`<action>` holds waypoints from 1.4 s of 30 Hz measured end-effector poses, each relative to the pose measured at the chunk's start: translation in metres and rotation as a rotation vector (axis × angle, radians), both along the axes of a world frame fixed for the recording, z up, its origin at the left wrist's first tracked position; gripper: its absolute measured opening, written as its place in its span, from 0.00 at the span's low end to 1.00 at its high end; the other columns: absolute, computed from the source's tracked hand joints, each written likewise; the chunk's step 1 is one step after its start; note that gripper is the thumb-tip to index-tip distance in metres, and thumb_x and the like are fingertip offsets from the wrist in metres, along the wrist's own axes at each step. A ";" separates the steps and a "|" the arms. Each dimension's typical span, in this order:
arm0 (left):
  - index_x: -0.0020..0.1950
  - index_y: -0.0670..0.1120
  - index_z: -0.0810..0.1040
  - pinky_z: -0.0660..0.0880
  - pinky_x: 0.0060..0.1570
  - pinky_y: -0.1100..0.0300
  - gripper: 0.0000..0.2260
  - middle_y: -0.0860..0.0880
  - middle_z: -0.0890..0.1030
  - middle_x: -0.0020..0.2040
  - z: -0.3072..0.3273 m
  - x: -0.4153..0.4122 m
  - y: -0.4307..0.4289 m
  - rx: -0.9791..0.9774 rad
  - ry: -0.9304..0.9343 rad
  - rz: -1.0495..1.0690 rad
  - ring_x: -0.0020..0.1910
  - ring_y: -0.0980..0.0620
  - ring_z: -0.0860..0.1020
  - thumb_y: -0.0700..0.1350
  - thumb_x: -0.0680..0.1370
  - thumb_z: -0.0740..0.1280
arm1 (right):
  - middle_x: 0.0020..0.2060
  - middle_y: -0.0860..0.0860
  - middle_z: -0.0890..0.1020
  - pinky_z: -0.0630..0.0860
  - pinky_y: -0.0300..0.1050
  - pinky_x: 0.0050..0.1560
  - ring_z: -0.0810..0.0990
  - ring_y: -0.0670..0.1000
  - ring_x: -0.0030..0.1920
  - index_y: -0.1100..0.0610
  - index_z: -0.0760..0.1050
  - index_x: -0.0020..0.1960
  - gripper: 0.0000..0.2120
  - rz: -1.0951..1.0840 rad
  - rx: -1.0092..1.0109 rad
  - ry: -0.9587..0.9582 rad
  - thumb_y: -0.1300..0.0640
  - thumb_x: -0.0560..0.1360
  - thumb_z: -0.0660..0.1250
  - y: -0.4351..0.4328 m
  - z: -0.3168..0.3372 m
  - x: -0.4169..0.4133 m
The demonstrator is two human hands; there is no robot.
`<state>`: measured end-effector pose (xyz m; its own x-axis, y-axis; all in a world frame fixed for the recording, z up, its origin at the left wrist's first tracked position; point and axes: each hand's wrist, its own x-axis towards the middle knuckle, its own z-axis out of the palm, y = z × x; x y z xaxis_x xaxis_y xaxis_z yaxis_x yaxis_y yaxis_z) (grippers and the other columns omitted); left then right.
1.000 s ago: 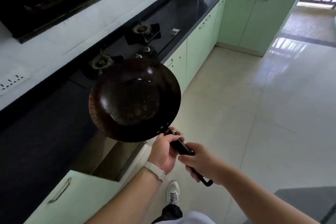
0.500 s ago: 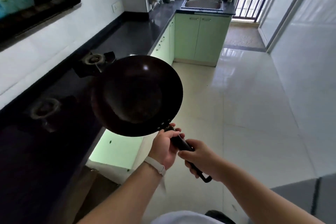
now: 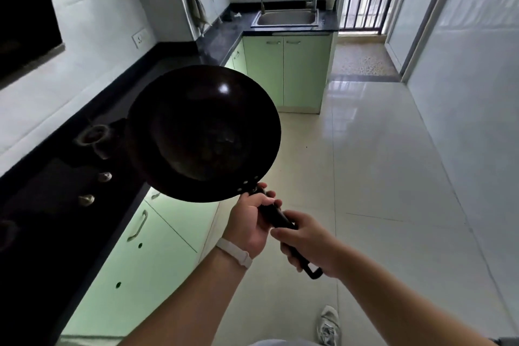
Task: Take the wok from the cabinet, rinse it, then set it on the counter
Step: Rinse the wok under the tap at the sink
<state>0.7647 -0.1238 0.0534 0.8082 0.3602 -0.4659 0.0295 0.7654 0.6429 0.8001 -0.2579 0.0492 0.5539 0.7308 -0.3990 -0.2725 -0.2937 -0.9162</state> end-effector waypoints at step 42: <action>0.50 0.43 0.72 0.74 0.41 0.52 0.09 0.46 0.74 0.38 0.007 0.574 0.139 -0.049 -0.043 -0.231 0.35 0.48 0.76 0.33 0.73 0.58 | 0.26 0.54 0.72 0.67 0.42 0.23 0.68 0.52 0.22 0.64 0.74 0.55 0.06 -0.240 -0.041 -0.067 0.64 0.80 0.65 0.132 0.015 0.540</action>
<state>1.3390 0.0151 0.0606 0.8860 0.1411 -0.4417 0.1811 0.7716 0.6098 1.3405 -0.1257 0.0644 0.7358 0.5590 -0.3822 -0.2778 -0.2656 -0.9232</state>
